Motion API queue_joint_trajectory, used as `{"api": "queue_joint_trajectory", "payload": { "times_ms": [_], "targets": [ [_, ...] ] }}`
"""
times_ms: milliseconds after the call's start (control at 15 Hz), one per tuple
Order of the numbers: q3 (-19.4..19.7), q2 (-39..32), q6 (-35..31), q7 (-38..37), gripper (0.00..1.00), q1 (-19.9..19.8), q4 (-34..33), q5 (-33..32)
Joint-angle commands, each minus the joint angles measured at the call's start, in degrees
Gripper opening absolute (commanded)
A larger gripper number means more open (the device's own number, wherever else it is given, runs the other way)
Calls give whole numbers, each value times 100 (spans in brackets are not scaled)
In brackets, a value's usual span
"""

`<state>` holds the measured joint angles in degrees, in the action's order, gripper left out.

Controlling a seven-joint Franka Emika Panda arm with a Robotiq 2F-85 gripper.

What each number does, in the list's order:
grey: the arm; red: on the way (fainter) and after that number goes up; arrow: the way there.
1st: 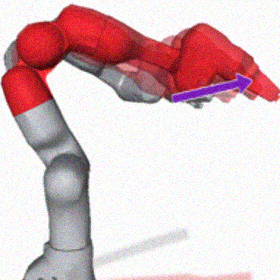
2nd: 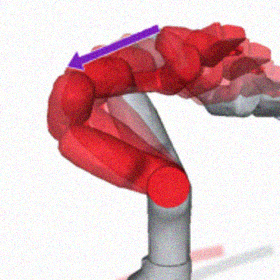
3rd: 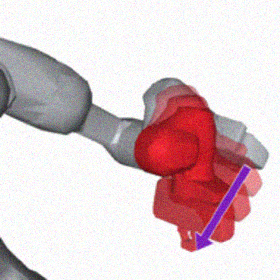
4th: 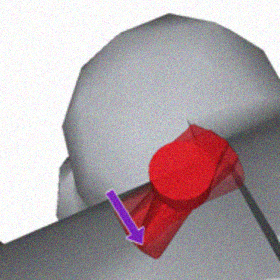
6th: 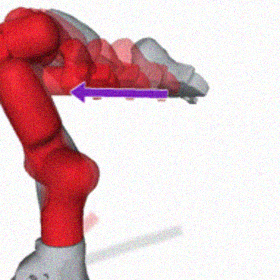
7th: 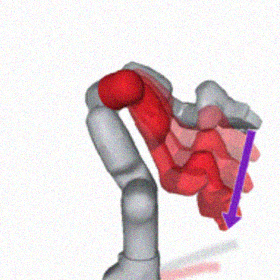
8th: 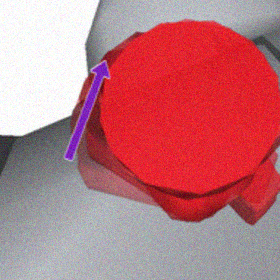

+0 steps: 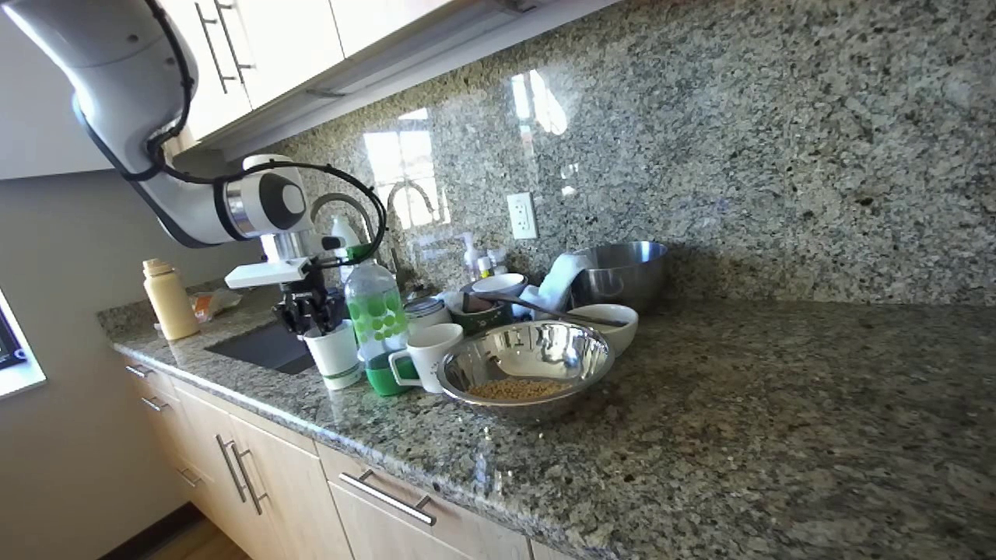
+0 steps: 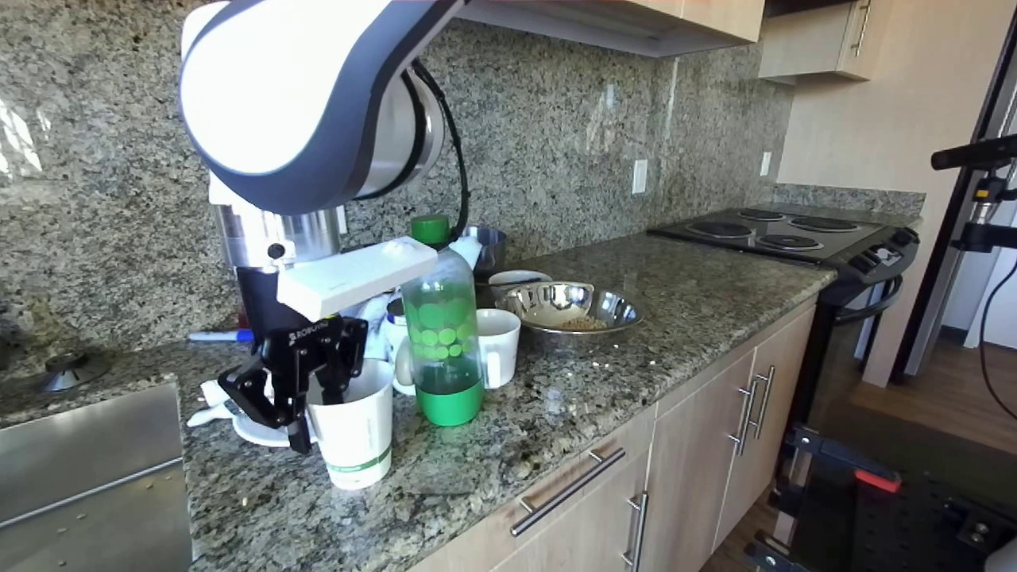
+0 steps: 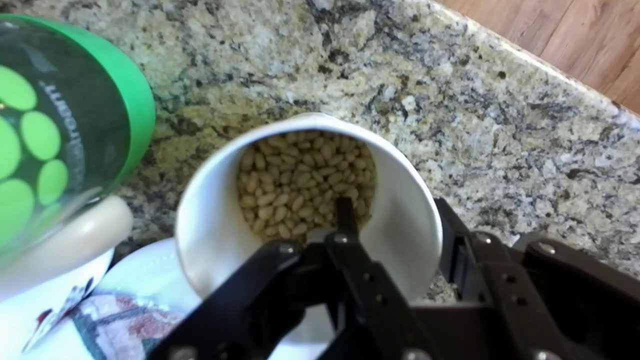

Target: Pick up the white cup, pour some of its contents in the silver dish and put the cup back on the countertop.

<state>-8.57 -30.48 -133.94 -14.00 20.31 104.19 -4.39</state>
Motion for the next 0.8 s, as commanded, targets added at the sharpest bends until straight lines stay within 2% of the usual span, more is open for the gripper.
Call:
{"api": "queue_joint_trajectory", "payload": {
  "times_ms": [0,67,133,733],
  "targets": [
    [-5,70,206,-72,12,47,-188,14],
    [-4,68,245,-76,4,50,-231,20],
    [-1,67,267,-84,1,57,-250,17],
    [-6,343,505,-115,1,33,-115,60]
  ]
}}
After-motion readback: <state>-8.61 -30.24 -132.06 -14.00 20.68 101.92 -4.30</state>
